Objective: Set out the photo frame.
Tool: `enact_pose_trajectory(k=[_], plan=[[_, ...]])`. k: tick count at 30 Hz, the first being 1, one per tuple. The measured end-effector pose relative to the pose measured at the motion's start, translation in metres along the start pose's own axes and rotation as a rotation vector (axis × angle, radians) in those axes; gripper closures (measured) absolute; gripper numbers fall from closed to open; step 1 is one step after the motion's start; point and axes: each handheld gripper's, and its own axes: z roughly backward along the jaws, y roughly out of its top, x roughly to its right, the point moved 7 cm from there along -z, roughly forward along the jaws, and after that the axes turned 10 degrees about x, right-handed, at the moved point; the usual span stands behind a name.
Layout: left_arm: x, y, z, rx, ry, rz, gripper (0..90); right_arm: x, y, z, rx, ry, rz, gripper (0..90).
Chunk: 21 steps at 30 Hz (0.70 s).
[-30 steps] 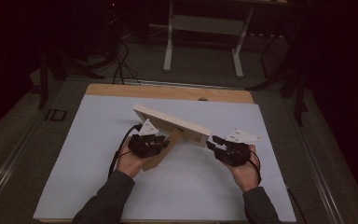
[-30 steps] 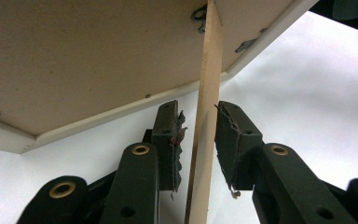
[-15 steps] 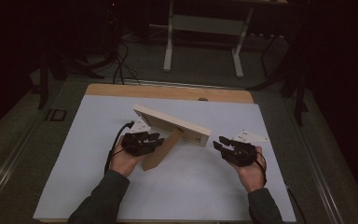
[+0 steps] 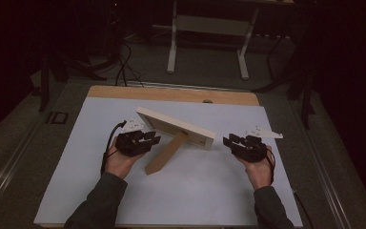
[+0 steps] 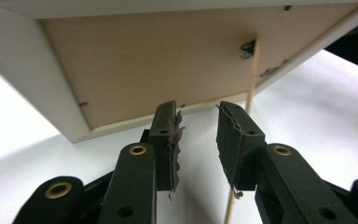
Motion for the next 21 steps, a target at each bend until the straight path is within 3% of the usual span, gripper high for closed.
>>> enact_pose_trajectory(k=[6, 12, 14, 21], plan=[[-0.003, 0.001, 0.001, 0.008, -0.005, 0.001, 73.2, 0.007, -0.003, -0.012, -0.025, 0.021, -0.008, 66.6], [-0.005, 0.002, -0.003, -0.010, -0.001, 0.017, 71.5, 0.014, -0.005, -0.023, -0.030, -0.018, -0.036, 68.2], [-0.007, 0.003, -0.005, -0.010, 0.020, 0.022, 71.0, 0.016, -0.006, -0.026, -0.031, -0.025, -0.046, 69.4], [-0.016, 0.008, -0.007, 0.019, 0.044, 0.084, 73.1, 0.019, -0.008, -0.036, -0.038, -0.035, -0.059, 77.8]])
